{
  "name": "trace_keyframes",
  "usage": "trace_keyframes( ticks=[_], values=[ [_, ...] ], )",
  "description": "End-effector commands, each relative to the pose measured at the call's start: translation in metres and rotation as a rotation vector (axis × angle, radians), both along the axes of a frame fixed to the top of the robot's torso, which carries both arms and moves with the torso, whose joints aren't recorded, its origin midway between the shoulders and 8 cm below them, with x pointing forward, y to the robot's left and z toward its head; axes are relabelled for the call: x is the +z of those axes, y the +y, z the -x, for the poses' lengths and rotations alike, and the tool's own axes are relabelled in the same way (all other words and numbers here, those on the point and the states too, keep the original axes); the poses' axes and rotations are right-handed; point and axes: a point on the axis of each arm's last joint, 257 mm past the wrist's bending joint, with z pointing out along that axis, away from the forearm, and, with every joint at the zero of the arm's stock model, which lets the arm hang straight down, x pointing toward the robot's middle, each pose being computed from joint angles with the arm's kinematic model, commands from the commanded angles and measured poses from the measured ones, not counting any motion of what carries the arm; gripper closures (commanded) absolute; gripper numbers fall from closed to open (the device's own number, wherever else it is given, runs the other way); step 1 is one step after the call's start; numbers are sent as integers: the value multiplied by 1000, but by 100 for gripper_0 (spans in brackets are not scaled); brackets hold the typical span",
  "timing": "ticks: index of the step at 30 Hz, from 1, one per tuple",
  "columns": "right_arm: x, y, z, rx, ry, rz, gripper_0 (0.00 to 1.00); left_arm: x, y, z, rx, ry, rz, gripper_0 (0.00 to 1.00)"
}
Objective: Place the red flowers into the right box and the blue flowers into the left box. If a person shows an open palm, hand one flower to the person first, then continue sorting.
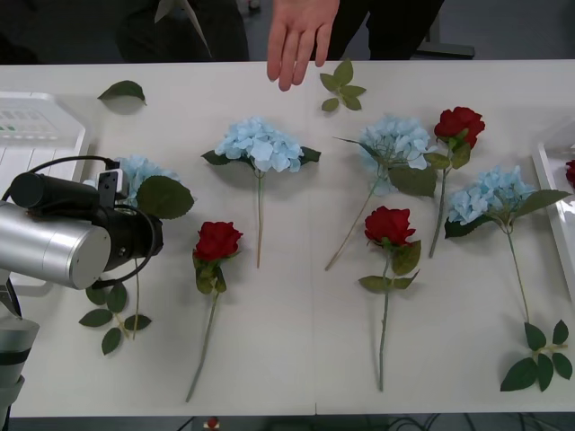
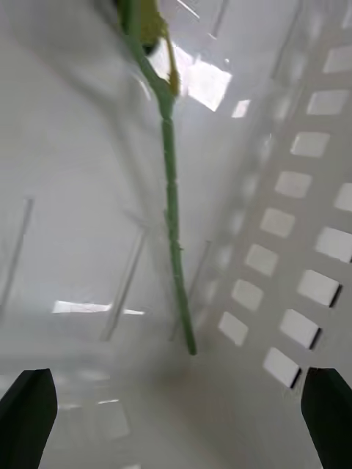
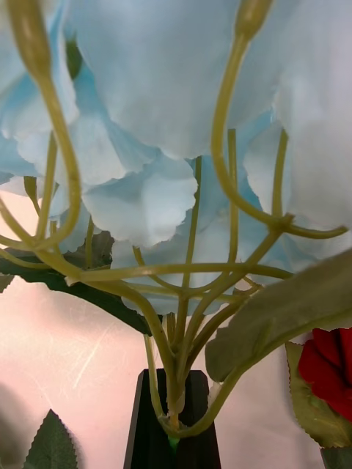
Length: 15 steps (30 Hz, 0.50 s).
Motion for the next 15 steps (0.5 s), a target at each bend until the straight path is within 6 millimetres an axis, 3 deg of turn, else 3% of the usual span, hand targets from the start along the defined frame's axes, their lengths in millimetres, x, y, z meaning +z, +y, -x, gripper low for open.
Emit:
trace_keyframes(
  ticks=[1, 7, 15],
  values=[
    [56, 32, -29, 75, -50, -47, 2, 17, -2, -7, -37, -40, -27, 100],
    [68, 96, -34, 98, -53, -226, 2, 17, -2, -7, -35, -38, -26, 100],
    [61, 152, -21, 24, -11, -413, 2, 17, -2, -7, -36, -39, -28, 100]
  ],
)
